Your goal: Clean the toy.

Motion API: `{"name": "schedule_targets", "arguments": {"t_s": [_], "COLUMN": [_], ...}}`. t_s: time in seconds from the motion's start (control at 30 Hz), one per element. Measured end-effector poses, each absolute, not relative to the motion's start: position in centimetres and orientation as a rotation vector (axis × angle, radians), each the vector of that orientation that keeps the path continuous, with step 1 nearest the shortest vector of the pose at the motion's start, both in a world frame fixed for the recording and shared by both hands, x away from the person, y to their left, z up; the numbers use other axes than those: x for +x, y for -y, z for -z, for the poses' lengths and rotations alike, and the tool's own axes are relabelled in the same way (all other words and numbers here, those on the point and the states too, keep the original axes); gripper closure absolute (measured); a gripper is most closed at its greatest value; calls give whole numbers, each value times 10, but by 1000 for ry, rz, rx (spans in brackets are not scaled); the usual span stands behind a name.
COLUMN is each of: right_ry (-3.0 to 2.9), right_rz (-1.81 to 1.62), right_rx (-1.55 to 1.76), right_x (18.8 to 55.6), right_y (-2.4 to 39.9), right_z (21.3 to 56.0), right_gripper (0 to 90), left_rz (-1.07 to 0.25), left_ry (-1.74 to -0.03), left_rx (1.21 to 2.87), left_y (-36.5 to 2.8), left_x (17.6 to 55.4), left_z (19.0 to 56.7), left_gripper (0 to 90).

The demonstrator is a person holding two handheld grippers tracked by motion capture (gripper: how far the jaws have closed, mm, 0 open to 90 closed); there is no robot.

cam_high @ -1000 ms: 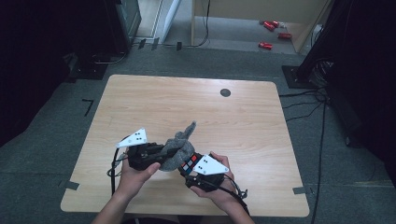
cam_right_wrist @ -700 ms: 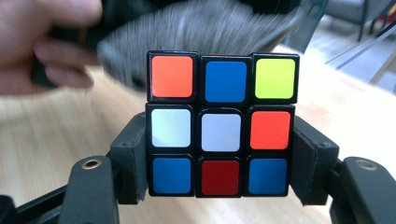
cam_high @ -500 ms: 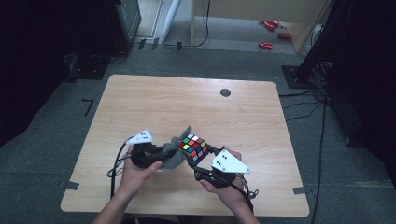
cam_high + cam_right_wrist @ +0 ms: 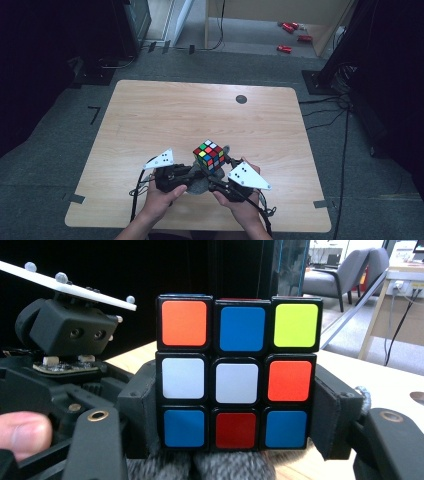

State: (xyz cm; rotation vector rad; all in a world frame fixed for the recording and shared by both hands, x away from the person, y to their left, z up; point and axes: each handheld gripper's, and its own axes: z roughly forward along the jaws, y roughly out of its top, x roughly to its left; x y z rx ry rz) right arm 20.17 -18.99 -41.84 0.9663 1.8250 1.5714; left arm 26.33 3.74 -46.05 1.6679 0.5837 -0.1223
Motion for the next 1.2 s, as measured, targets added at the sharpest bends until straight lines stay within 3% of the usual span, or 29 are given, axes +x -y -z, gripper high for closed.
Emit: {"name": "schedule_targets", "arguments": {"t_s": [0.27, 0.43, 0.53, 0.77, 0.83, 0.93, 1.2], "right_ry": [-1826, -1813, -1816, -1819, -1822, -1816, -1855], "right_rz": [-1560, -1592, -1577, -1556, -1522, -1504, -1382], "right_rx": [984, 1000, 991, 986, 1003, 1023, 977], "right_x": [202, 202, 202, 202, 203, 206, 208], "right_y": [193, 194, 191, 193, 195, 198, 190], "right_z": [416, 415, 416, 418, 420, 423, 437], "right_gripper": [348, 348, 348, 348, 348, 348, 348], "left_rz": [52, 121, 163, 84, 36, 67, 77], "left_ry": [-749, -671, -608, -750, -809, -897, -944], "left_rx": [1604, 1689, 1659, 1622, 1681, 1808, 1654], "left_y": [-59, -38, -29, -54, -57, -59, -83], "left_x": [276, 267, 260, 274, 280, 292, 297], "left_z": [467, 470, 466, 466, 467, 476, 459], "left_gripper": [788, 785, 780, 778, 734, 558, 372]}}
